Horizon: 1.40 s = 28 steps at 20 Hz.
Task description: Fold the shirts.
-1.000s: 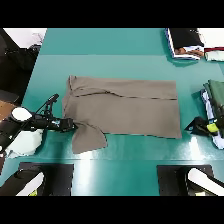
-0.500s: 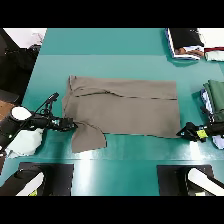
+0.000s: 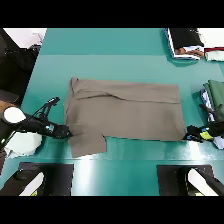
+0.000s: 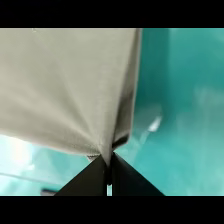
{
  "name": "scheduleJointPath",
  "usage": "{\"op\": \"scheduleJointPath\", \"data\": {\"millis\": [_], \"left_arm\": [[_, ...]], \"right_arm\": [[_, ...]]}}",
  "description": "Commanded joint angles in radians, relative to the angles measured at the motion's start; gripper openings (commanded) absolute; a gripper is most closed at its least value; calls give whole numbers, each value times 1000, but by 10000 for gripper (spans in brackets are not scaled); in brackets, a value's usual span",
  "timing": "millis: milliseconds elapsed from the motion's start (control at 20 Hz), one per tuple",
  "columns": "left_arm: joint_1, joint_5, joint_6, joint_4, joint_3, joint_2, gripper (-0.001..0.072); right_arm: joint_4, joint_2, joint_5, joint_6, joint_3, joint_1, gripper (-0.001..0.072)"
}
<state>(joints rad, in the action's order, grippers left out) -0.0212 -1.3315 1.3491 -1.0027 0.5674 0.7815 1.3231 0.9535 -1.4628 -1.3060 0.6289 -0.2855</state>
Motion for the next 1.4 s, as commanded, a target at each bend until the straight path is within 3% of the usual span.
{"op": "scheduleJointPath", "data": {"millis": [0,100,250,500,950,1100,1150,1200,1250,1350], "left_arm": [[0,-163,94,-3,8,-157,28],[0,-146,92,68,48,-186,28],[0,-6,54,66,142,-143,28],[0,176,-48,66,266,110,29],[0,377,-49,66,508,521,30],[0,426,-47,66,538,562,32],[0,452,-45,68,539,562,210],[0,460,-35,68,539,562,530],[0,452,-36,67,542,562,676],[0,382,-40,62,571,562,672]], "right_arm": [[84,-150,-117,-37,40,-33,20],[82,-206,-107,-37,85,-34,20],[26,-192,-77,-37,180,-32,20],[-14,40,23,-37,348,95,20],[-29,450,82,-68,657,215,21],[-192,543,149,-85,747,199,24],[-232,567,184,-84,775,198,53],[-238,590,214,-84,805,196,343],[-233,610,216,-84,834,192,572],[-230,624,161,-62,868,168,574]]}}
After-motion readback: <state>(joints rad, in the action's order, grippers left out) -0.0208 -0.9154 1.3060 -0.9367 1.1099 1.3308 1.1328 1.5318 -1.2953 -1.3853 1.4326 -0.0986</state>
